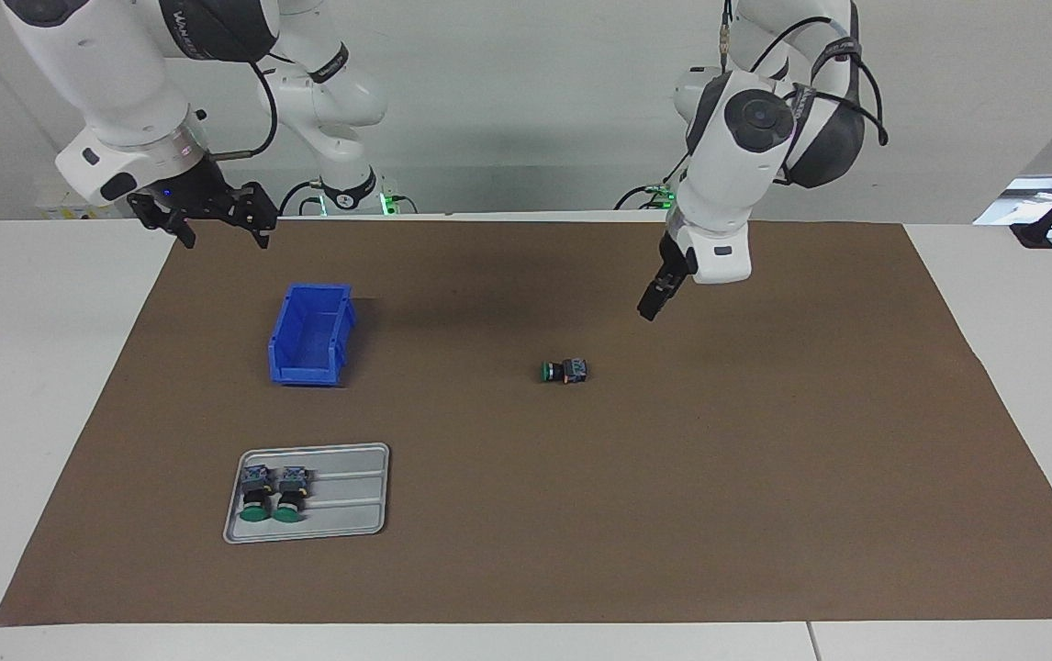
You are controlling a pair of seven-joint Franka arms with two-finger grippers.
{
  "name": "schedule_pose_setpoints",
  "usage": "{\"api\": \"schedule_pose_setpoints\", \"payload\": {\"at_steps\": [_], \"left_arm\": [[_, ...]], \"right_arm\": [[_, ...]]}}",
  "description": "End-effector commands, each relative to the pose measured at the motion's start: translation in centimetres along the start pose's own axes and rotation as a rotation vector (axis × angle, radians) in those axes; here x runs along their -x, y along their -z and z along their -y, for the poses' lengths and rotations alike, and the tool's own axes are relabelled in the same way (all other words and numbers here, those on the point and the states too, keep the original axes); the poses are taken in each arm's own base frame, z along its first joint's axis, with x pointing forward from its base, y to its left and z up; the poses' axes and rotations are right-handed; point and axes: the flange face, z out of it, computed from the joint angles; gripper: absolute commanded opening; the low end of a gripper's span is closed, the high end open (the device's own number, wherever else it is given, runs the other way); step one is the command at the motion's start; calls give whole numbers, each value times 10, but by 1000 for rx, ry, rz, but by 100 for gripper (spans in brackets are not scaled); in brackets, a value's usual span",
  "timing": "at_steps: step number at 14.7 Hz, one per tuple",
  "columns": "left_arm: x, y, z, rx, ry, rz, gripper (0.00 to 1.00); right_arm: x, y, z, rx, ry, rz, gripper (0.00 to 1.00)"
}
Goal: Place and press button with both arms
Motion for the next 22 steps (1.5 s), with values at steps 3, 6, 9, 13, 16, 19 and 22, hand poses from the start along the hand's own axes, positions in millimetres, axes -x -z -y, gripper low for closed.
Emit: {"api": "schedule_pose_setpoints", "payload": {"at_steps": [3, 6, 9, 13, 16, 19, 22], "left_arm": [[43, -47, -21, 11, 145, -6, 100], [55, -80, -37, 25, 235, -10, 100], [69, -122, -50, 3, 311, -17, 100], [77, -154, -63, 33, 421, -18, 99], [80, -172, -65, 29, 485, -22, 99], [79, -173, -70, 59, 518, -16, 97], [77, -186, -73, 58, 516, -19, 95]], "right_arm": [[8, -1, -1, 2, 14, 5, 99], [8, 0, -1, 2, 14, 3, 99], [8, -1, -1, 2, 14, 5, 99], [8, -1, 0, 2, 16, 5, 99], [8, -1, -1, 2, 14, 5, 99], [8, -1, 0, 2, 16, 5, 99], [8, -1, 0, 2, 16, 5, 99]]}}
